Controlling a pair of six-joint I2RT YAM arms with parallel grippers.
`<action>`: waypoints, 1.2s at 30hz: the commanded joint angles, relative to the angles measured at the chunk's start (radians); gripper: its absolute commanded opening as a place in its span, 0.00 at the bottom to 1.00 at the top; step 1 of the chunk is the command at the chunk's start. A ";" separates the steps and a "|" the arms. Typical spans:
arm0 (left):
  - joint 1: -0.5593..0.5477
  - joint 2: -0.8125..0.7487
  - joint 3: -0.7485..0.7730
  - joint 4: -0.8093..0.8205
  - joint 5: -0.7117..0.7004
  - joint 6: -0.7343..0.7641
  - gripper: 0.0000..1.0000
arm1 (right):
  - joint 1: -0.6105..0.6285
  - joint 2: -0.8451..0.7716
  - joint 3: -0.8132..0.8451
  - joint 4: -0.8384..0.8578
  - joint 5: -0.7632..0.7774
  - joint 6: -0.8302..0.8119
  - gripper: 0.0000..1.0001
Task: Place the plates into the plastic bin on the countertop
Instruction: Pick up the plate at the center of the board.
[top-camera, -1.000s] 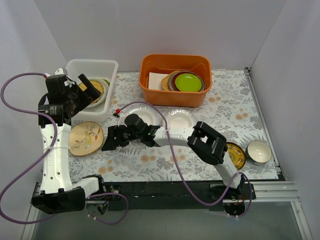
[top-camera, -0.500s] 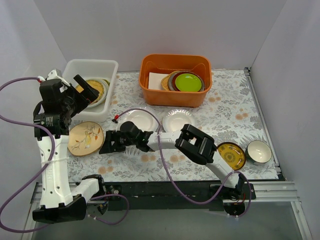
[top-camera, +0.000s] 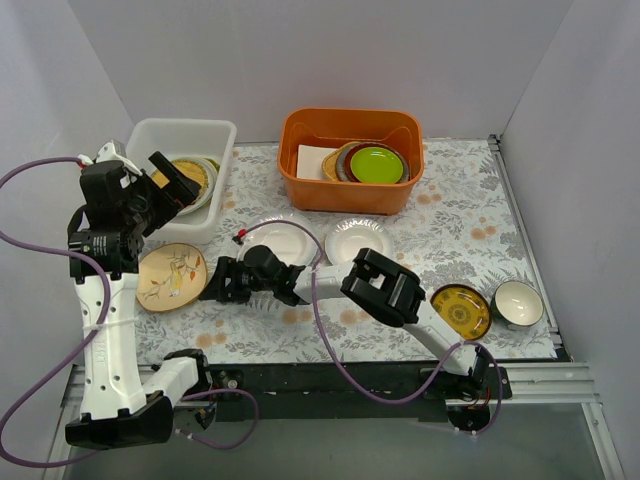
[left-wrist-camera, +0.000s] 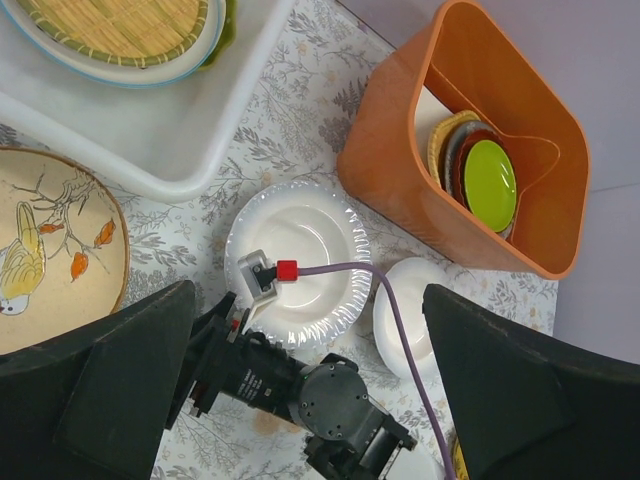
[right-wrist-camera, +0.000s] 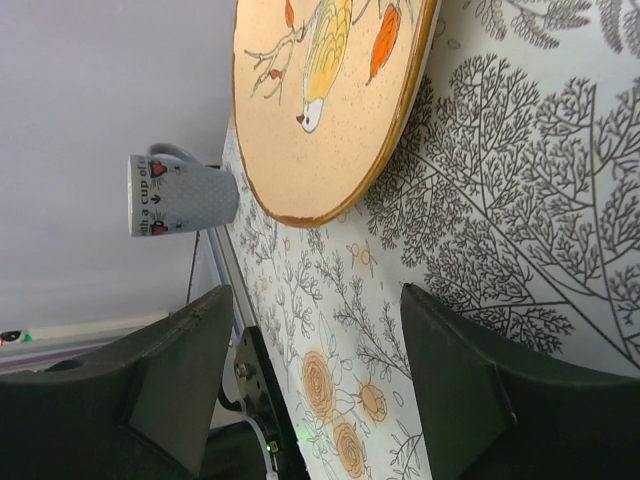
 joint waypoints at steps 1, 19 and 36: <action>0.000 -0.020 -0.021 0.011 0.024 0.016 0.98 | -0.012 0.020 0.038 0.067 0.055 0.022 0.75; -0.003 -0.008 -0.032 0.025 0.028 0.029 0.98 | -0.037 0.158 0.244 -0.071 0.132 0.102 0.59; -0.005 -0.010 -0.069 0.035 0.044 0.041 0.98 | -0.046 0.261 0.446 -0.305 0.129 0.073 0.29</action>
